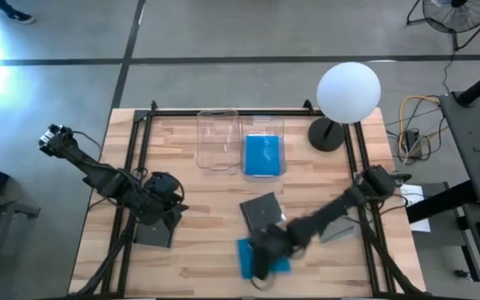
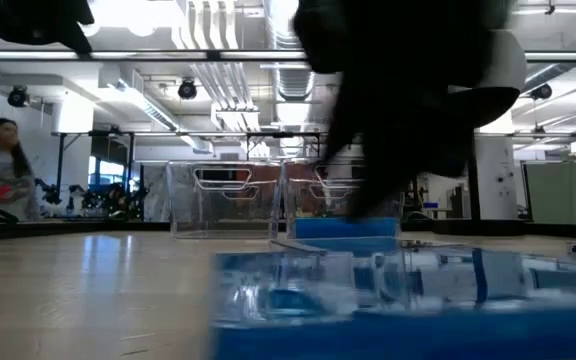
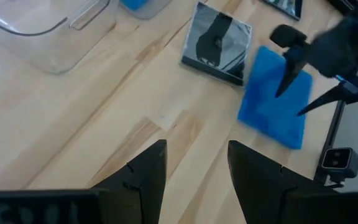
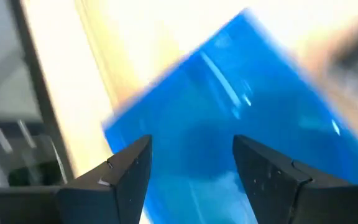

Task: Pick & place jewel cases by type
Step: Put the blue CD case into the right transparent bin

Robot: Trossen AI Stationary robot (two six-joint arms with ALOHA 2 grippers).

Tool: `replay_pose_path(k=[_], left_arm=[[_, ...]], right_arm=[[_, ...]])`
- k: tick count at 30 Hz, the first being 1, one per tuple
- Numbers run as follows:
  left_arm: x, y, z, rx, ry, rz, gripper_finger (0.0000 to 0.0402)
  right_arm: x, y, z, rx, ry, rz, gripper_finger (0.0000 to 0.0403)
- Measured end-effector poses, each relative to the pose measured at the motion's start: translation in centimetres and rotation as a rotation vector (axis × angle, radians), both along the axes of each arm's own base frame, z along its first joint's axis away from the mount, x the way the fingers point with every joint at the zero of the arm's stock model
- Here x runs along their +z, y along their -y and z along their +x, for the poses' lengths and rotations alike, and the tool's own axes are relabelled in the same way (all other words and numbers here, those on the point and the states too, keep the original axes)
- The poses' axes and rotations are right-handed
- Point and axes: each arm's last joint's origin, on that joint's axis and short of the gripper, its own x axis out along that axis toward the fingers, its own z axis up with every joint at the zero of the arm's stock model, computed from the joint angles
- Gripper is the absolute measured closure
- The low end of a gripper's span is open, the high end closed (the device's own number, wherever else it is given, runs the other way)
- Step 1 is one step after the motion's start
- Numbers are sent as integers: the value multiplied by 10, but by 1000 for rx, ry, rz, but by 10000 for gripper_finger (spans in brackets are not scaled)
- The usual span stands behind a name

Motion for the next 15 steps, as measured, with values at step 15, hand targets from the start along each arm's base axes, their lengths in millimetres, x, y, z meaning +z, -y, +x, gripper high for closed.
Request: replay_pose_path(k=[15], left_arm=[[-16, 10, 11, -25, -91, -22, 250]], right_arm=[[43, 27, 1, -217, -200, 151, 183]])
